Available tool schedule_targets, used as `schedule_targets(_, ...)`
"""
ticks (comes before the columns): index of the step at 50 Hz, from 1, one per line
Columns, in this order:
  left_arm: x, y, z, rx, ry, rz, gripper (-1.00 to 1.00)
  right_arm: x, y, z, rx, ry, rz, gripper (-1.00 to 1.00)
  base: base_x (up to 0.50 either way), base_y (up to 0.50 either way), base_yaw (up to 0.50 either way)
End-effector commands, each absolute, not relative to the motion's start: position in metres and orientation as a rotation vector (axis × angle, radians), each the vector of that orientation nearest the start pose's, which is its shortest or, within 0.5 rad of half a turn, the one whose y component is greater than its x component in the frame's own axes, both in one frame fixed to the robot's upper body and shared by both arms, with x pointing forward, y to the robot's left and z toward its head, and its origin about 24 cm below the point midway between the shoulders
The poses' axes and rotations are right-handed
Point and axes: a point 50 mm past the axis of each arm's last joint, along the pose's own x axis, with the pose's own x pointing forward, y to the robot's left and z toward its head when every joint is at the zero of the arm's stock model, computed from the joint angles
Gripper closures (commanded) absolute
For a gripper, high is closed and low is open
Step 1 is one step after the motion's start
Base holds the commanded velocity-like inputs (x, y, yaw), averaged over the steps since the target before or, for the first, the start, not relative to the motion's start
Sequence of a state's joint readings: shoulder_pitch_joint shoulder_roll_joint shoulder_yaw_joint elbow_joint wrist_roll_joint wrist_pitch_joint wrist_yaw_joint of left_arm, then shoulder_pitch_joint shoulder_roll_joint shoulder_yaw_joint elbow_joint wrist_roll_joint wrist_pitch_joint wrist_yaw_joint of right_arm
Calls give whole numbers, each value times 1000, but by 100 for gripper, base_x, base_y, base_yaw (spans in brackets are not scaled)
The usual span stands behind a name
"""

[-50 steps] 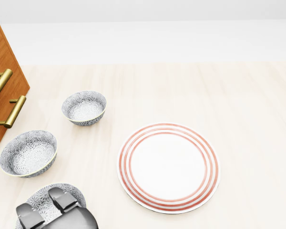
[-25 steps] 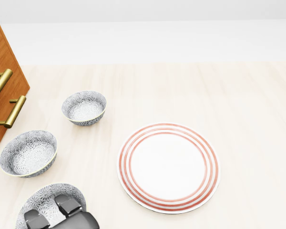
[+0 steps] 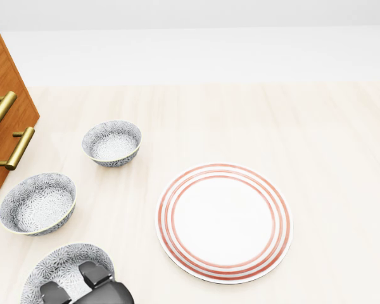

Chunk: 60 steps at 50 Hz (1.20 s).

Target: Put the bowl at the front on the plate.

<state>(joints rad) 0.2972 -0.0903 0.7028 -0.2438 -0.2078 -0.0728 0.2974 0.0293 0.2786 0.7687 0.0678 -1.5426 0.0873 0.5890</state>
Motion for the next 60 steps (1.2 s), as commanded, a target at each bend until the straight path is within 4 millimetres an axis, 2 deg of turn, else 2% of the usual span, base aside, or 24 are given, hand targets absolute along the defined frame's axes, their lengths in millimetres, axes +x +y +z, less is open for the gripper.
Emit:
schedule_targets(1,110,316,46,-72,-70,1084,-100,182,72,40,-1407,-94,1018,-100,0,0,0)
schedule_targets(5,111,316,45,-73,-69,1084,-100,182,70,33,-1388,-70,1027,-100,0,0,0)
schedule_targets(28,110,316,46,-74,-67,1083,-100,187,74,30,-1422,-26,1063,-100,0,0,0)
schedule_targets(50,112,316,45,-73,-70,1084,-100,189,69,18,-1347,8,1068,-100,0,0,0)
schedule_targets(51,112,316,45,-73,-69,1084,-100,190,69,18,-1346,13,1070,-62,0,0,0)
schedule_targets(52,112,315,45,-73,-69,1084,-100,190,69,17,-1341,14,1069,76,0,0,0)
schedule_targets(53,111,315,45,-73,-69,1084,-100,190,69,18,-1345,13,1068,100,0,0,0)
schedule_targets(60,112,315,44,-73,-68,1083,-100,193,68,20,-1347,3,1050,100,0,0,0)
